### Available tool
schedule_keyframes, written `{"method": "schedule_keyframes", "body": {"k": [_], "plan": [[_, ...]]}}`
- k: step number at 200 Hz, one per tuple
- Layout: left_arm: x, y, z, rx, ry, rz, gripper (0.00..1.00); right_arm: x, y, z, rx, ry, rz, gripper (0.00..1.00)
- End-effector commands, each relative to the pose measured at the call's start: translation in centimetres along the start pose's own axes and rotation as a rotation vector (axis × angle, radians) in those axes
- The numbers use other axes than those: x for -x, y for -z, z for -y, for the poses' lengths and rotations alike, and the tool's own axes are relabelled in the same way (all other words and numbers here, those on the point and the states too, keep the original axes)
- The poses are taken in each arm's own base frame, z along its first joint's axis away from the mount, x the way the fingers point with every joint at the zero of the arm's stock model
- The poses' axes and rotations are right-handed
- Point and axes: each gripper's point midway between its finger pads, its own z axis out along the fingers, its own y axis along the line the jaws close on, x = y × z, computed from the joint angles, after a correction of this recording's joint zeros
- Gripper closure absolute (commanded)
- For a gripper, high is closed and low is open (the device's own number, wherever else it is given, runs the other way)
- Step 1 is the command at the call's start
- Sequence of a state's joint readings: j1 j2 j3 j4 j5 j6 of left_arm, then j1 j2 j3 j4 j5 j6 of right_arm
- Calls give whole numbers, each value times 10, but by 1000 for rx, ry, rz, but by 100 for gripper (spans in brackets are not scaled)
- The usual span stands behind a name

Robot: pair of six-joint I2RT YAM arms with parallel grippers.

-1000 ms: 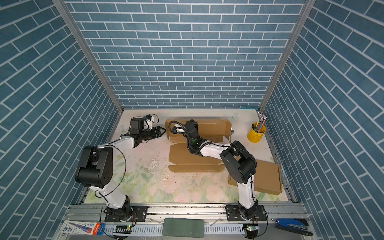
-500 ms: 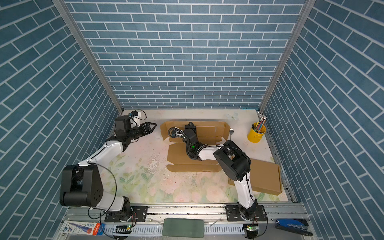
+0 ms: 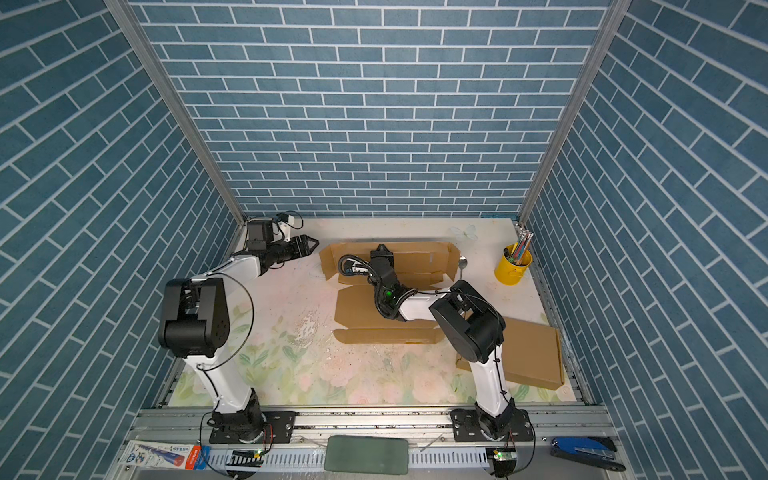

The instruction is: Fold the paper box

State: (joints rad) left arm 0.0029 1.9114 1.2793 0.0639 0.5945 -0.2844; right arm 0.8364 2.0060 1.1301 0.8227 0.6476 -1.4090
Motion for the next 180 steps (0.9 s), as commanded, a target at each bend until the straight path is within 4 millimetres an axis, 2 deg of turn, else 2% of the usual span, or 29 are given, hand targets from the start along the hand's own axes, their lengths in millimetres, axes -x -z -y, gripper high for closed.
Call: {"method": "schedule_keyframes", "body": {"k": [1,17,30,51,80,106,145,167,180], "plan": [[-8,-24,8,-88,-45,-63,25,-4,5,-38,120,40,23,100],[-18,-39,16,-119,-57,-113,26,-4,4,-38,123,40,22,100],[-30,-43,26,-145,-61,-154,27,-6,3,-40,132,47,16,100],[-47,-38,37,-155,-63,-176,29,-8,3,-38,137,58,5,100],[-60,-28,50,-154,-63,-153,30,-12,7,-40,153,66,-18,100],[-69,-22,46,-73,-76,-135,30,-14,19,-45,183,79,-34,100],[-66,-8,45,-24,-28,-61,29,-18,27,-45,203,52,-50,100],[-59,1,45,1,-21,-45,28,-11,26,-33,198,33,-24,100],[-46,13,38,64,-2,-26,28,-9,23,-22,219,3,-24,100]]}}
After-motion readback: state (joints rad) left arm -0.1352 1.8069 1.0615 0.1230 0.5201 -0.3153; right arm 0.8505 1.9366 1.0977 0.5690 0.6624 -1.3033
